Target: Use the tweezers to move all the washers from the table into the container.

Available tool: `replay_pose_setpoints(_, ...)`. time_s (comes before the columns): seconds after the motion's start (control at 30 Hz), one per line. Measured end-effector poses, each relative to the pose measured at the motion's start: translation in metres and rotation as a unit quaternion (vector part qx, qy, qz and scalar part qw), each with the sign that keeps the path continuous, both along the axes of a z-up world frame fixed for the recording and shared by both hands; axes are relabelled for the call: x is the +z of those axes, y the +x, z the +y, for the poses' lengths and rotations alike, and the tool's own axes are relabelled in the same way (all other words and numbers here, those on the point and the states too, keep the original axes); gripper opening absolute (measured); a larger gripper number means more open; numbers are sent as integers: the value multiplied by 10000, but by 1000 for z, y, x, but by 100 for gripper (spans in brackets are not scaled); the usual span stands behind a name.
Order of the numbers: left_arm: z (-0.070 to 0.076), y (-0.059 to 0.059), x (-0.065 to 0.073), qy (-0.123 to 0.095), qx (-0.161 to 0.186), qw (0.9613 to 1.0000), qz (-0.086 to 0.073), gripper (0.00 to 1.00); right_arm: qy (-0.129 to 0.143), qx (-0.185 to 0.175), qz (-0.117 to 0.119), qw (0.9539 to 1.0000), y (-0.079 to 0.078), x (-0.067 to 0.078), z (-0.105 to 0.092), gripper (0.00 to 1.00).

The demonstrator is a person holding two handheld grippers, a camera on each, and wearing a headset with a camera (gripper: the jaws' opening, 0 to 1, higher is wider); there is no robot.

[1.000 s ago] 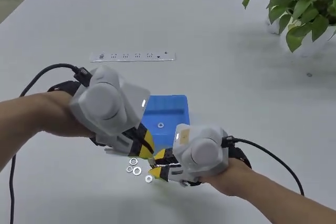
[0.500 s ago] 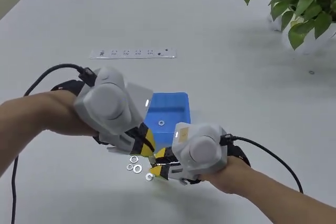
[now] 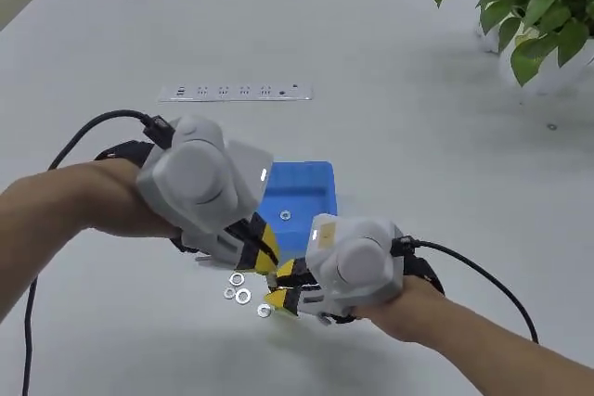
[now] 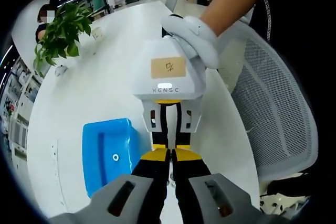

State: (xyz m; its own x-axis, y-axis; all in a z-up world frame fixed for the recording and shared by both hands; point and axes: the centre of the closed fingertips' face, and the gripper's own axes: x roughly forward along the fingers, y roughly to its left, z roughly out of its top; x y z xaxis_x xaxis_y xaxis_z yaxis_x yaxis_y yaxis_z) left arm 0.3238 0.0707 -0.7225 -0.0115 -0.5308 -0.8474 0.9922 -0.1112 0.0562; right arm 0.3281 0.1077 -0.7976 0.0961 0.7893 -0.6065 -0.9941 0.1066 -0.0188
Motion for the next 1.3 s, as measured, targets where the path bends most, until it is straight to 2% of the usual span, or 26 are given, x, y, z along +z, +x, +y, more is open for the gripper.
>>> replay_pose_setpoints(0.4, -2, 3, 0, -45, 36, 10000, 17, 5, -57, -110, 138, 9998, 1, -1, -2, 9)
replay_pose_setpoints(0.7, 0, 1, 0, -20, 55, 10000, 56, 5, -106, -57, 105, 9999, -1, -1, -1, 9)
replay_pose_setpoints(1.3, 5, -1, 21, -71, 81, 9999, 2, 5, -69, 83, -29, 9999, -2, 20, 3, 9)
